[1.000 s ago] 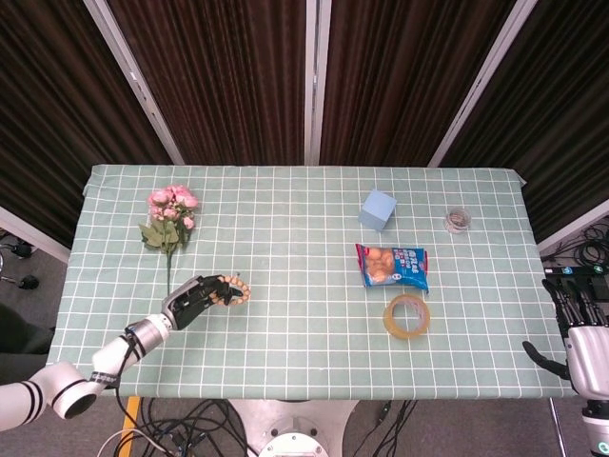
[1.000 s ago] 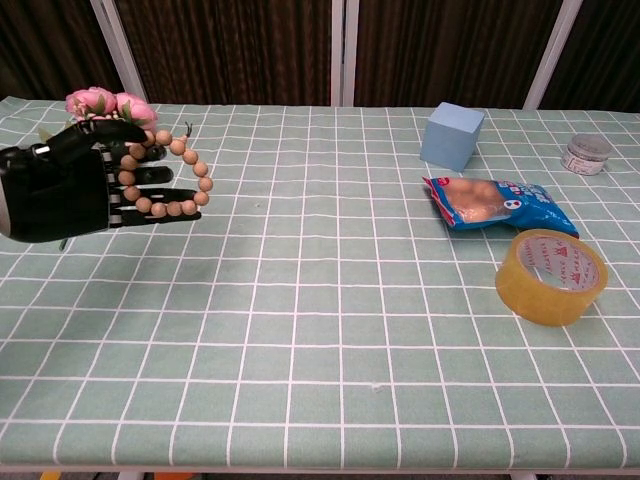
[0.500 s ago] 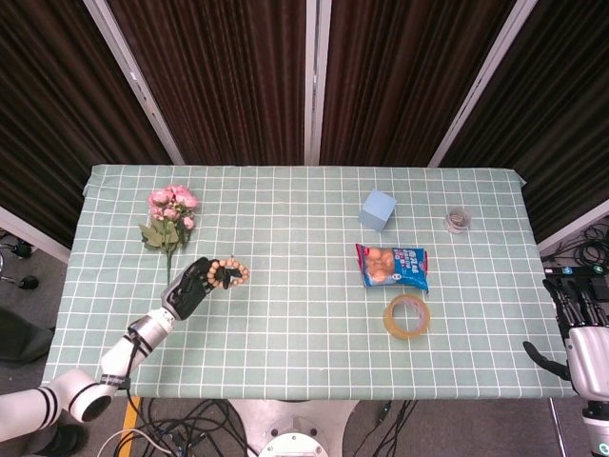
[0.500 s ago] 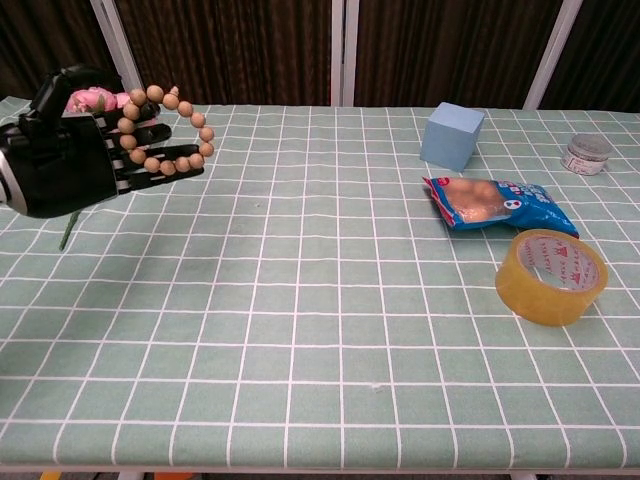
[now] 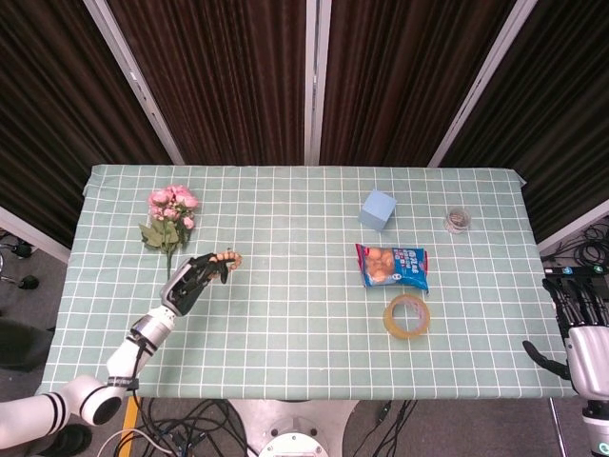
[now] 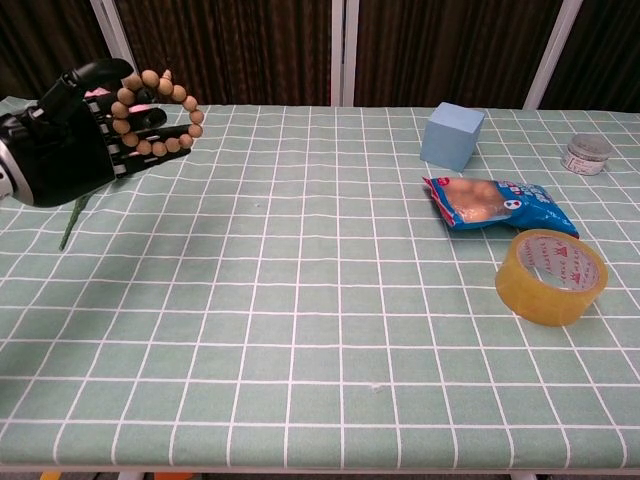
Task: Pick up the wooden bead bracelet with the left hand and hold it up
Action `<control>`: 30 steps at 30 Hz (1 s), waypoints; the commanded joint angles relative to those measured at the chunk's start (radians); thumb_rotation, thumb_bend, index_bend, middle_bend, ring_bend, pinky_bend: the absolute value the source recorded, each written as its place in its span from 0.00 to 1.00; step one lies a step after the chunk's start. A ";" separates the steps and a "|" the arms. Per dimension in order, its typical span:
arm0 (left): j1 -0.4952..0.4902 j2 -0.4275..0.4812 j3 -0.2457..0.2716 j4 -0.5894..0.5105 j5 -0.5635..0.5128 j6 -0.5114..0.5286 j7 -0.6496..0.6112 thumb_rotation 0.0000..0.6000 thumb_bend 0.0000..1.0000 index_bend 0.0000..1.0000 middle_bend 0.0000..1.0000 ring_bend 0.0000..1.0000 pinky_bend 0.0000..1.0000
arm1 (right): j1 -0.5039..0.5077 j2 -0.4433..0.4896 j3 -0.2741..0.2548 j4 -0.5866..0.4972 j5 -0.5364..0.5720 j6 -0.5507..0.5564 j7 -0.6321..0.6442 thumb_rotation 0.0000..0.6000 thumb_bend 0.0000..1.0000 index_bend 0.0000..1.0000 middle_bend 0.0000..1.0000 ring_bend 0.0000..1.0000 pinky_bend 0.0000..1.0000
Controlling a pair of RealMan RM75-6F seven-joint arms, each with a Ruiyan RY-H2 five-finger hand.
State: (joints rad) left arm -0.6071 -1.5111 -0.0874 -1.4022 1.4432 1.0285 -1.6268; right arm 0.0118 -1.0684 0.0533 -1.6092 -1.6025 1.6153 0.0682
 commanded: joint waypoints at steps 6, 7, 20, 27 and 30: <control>0.038 -0.030 -0.032 -0.013 -0.047 0.038 0.141 0.86 0.42 0.58 0.63 0.17 0.00 | -0.001 0.000 0.000 0.000 -0.001 0.002 0.002 1.00 0.06 0.07 0.19 0.06 0.03; 0.041 -0.032 -0.036 -0.014 -0.054 0.038 0.156 0.92 0.42 0.58 0.63 0.18 0.00 | -0.002 0.000 -0.001 -0.001 -0.002 0.003 0.001 1.00 0.06 0.07 0.19 0.06 0.03; 0.064 -0.011 -0.067 -0.080 -0.119 -0.033 0.245 0.71 0.42 0.63 0.69 0.26 0.00 | -0.011 0.005 -0.002 0.000 -0.014 0.025 0.006 1.00 0.06 0.07 0.19 0.06 0.01; 0.066 -0.014 -0.069 -0.068 -0.115 -0.062 0.286 0.71 0.43 0.65 0.70 0.28 0.00 | -0.015 0.035 0.007 -0.030 -0.024 0.047 -0.025 1.00 0.06 0.07 0.20 0.06 0.01; 0.068 -0.021 -0.073 -0.062 -0.123 -0.066 0.324 0.71 0.43 0.69 0.72 0.30 0.00 | -0.013 0.039 0.007 -0.038 -0.025 0.042 -0.032 1.00 0.06 0.07 0.20 0.06 0.01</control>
State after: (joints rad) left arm -0.5405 -1.5272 -0.1574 -1.4684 1.3251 0.9658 -1.3190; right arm -0.0012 -1.0295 0.0600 -1.6469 -1.6273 1.6575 0.0364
